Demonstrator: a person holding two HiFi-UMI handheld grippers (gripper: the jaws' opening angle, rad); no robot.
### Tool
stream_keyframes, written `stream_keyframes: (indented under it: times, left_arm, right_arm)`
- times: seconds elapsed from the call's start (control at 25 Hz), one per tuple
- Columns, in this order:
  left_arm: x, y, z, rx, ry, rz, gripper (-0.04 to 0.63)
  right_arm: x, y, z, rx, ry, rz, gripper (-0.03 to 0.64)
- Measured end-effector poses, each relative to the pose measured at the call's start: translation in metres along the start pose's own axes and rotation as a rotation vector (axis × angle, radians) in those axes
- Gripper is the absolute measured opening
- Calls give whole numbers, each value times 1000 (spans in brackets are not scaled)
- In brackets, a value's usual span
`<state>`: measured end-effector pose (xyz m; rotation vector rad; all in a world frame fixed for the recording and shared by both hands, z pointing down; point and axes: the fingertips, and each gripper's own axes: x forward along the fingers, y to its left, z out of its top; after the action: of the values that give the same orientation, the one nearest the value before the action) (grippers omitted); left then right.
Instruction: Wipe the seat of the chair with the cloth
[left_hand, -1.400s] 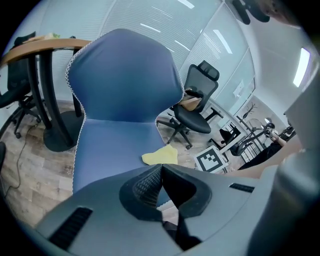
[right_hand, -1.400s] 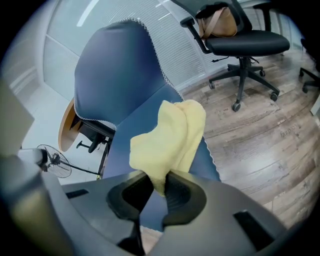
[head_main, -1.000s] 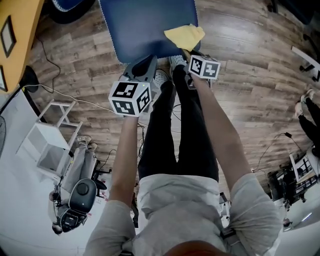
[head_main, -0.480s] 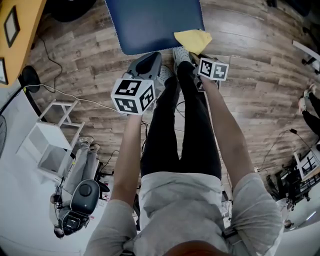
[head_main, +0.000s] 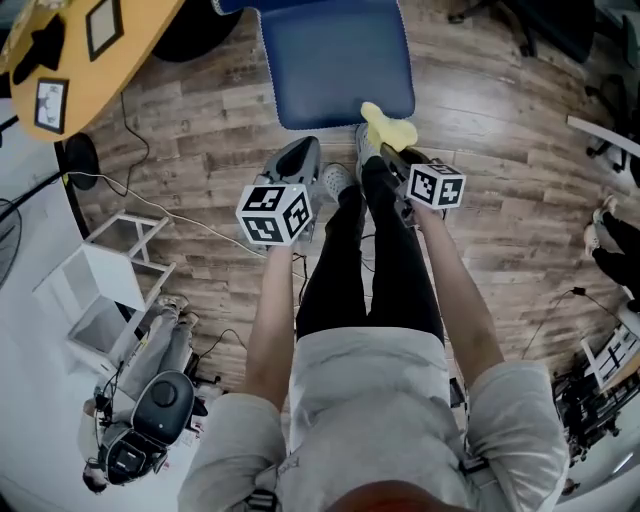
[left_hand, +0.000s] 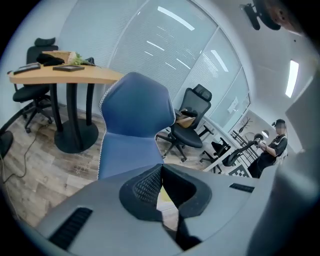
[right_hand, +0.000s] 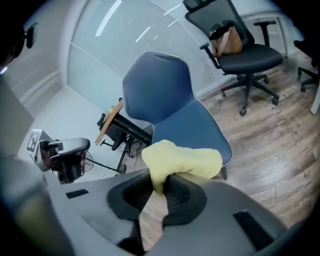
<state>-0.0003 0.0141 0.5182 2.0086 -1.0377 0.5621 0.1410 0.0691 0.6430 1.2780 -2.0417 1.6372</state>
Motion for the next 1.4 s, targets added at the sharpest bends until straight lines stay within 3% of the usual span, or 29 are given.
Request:
stream_keyframes:
  times: [0.16,0.32,0.44,0.68,1.0,1.4]
  left_arm:
    - [-46,1,10,-23,-36,32,26]
    - [-74,3,20,-63,-57,65,26]
    - [-87,7,52,-34,-129,71,26]
    - [-146,-36,31,-25,-113,54,26]
    - [-163,-39,48,11,-156,88,26]
    - [-193,-28,78,46,-230,136,26]
  right_arm:
    - [-25,66,25,-74,-24,73,63]
    - [-48,107,48,-68,-45,116,63]
    - [-56,139,83,-154,-83,137,63]
    - [-132,182,53,-186,-103,119,63]
    - [-148,199,64,-206,-208,70,64]
    - [-148,225,76,-357,-279,-33,64]
